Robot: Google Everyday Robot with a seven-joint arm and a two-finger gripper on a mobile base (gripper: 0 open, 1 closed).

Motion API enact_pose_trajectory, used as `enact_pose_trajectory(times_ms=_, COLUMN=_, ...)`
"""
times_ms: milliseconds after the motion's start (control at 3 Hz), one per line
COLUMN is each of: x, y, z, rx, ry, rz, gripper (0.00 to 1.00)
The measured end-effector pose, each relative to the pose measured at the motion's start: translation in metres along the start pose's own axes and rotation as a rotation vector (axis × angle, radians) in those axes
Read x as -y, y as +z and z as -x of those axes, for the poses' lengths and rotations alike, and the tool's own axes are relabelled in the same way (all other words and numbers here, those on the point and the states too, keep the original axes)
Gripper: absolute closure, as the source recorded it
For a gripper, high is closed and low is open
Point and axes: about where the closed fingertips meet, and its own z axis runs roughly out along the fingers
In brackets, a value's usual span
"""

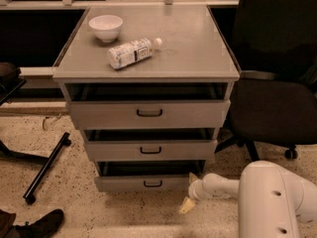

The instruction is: Open bottom drawer

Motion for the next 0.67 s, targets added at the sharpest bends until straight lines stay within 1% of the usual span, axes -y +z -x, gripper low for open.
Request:
enact_pose_trajectory(times_ms=333, x=0.0000, y=0.0000, z=0.0000, rx=0.000, ry=0.000, rz=0.000, gripper=0.00)
enact_pose_trajectory(times_ms=667, x=0.0004, y=0.0035, z=0.0048, rx=0.012, ry=-0.021, rz=-0.008, gripper=0.00)
